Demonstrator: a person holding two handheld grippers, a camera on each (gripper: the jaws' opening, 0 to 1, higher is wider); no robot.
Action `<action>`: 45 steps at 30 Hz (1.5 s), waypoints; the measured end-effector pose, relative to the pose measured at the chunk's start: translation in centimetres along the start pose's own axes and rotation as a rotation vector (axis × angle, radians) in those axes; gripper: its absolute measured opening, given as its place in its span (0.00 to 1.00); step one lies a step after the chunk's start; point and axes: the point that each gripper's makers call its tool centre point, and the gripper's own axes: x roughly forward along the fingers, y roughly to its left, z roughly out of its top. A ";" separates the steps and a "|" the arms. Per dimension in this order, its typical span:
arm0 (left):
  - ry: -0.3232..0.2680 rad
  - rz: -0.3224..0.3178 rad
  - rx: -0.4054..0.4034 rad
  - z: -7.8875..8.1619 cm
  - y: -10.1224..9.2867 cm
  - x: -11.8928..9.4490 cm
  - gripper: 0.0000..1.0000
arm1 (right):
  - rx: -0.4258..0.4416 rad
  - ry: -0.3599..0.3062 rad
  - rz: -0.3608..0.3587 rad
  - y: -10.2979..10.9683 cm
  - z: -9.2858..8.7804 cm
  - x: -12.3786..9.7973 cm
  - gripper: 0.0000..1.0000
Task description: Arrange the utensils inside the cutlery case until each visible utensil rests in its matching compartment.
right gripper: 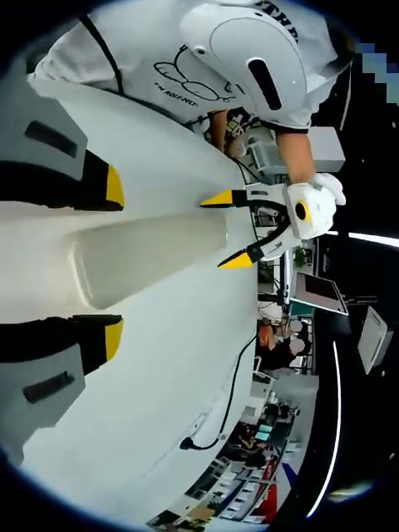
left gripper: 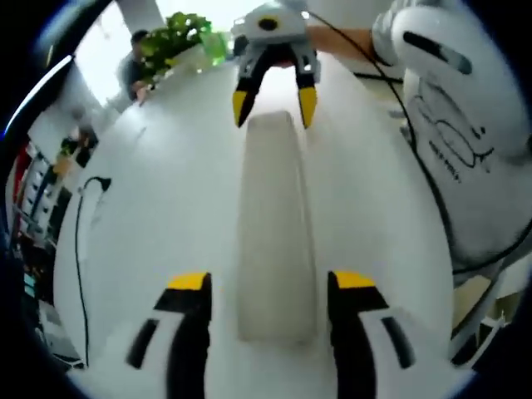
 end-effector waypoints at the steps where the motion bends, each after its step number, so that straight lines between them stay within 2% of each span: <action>1: -0.011 -0.008 0.002 -0.1 0.0 0.2 0.58 | -0.010 -0.004 -0.011 -0.2 0.0 -0.1 0.50; 4: -0.025 -0.018 -0.001 -0.8 0.0 0.4 0.58 | -0.017 -0.015 -0.001 -0.2 -0.1 -0.2 0.51; 5: -0.065 -0.014 -0.035 -0.5 0.2 0.3 0.57 | -0.014 -0.016 0.004 -0.1 -0.2 -0.2 0.52; 8: -0.095 -0.013 -0.046 -0.8 0.2 0.2 0.56 | 0.003 -0.029 0.021 0.2 -0.4 0.2 0.51; 9: -0.113 -0.029 -0.086 -0.8 0.0 0.3 0.51 | 0.016 -0.035 0.022 0.1 -0.4 0.3 0.50; 11: -0.142 -0.043 -0.117 -0.9 -0.1 0.4 0.47 | 0.031 -0.048 0.032 0.1 -0.5 0.4 0.44; 13: -0.152 -0.047 -0.140 -1.1 0.1 0.5 0.48 | 0.049 -0.053 0.042 0.2 -0.6 0.6 0.42; 15: -0.169 -0.071 -0.223 -1.4 0.2 0.6 0.48 | 0.066 -0.071 0.041 0.2 -0.6 0.8 0.43; 16: -0.190 -0.076 -0.232 -1.4 0.4 0.7 0.49 | 0.073 -0.083 0.033 0.1 -0.6 0.7 0.43; 17: -0.207 -0.074 -0.204 -1.4 0.3 0.6 0.49 | 0.079 -0.093 0.027 0.1 -0.6 0.6 0.43; 22: -0.212 -0.065 -0.213 -1.1 0.4 0.7 0.48 | 0.118 -0.131 0.010 -0.2 -0.8 0.4 0.42; 27: -0.220 -0.056 -0.207 -0.9 0.4 0.8 0.48 | 0.114 -0.167 0.001 -0.3 -0.8 0.2 0.42; 31: -0.252 -0.047 -0.194 -0.4 0.8 0.8 0.48 | 0.101 -0.173 0.000 -0.5 -0.6 -0.2 0.41; 34: -0.289 0.000 -0.147 0.8 1.9 0.4 0.48 | 0.057 -0.173 -0.027 -1.5 -0.2 -0.9 0.41; 37: -0.280 0.024 -0.104 1.7 3.7 0.5 0.48 | 0.017 -0.172 -0.062 -3.0 0.2 -1.6 0.41; 41: -0.270 0.057 -0.060 3.2 7.0 0.8 0.48 | -0.001 -0.180 -0.120 -6.2 0.3 -2.2 0.42; 45: -0.268 0.066 -0.078 5.0 9.4 1.6 0.47 | 0.002 -0.191 -0.181 -10.2 1.3 -3.4 0.44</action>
